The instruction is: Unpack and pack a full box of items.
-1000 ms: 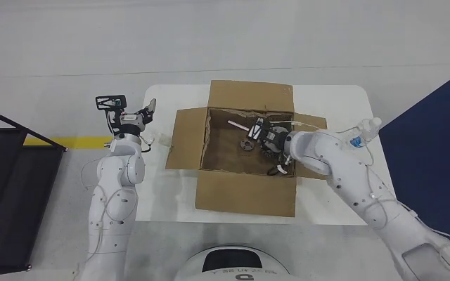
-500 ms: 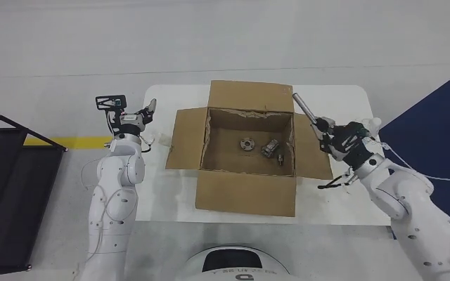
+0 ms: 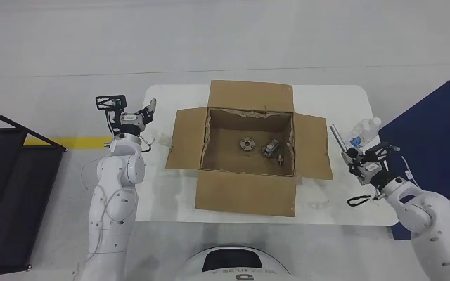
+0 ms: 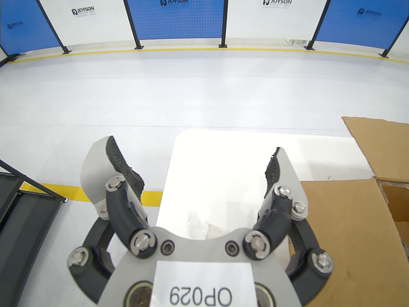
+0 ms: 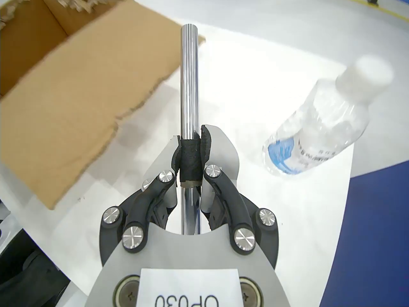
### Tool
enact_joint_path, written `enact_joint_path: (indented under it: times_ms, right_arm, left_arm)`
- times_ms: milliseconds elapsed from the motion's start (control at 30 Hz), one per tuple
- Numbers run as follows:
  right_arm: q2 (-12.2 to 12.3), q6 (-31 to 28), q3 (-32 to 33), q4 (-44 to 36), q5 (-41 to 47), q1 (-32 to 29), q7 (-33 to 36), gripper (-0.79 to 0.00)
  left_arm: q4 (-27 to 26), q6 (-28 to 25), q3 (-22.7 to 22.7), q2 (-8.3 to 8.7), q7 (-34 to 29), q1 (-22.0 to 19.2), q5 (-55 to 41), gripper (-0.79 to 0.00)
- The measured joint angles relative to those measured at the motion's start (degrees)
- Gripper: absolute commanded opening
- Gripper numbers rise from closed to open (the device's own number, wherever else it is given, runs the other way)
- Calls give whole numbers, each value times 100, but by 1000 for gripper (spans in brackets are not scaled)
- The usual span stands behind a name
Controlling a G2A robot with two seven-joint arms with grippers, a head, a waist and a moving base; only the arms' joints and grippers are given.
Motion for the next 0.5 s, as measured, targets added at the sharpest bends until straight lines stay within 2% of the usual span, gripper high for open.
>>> enact_joint_path:
  times_ms: [267, 500]
  right_arm:
    - [-100, -279, -769, 1349, 289, 1079, 517, -785]
    - [-155, -468, -1028, 2076, 321, 1568, 588, -785]
  left_arm:
    - [0, 0, 0, 0, 0, 0, 0, 0]
    - [0, 0, 0, 0, 0, 0, 0, 0]
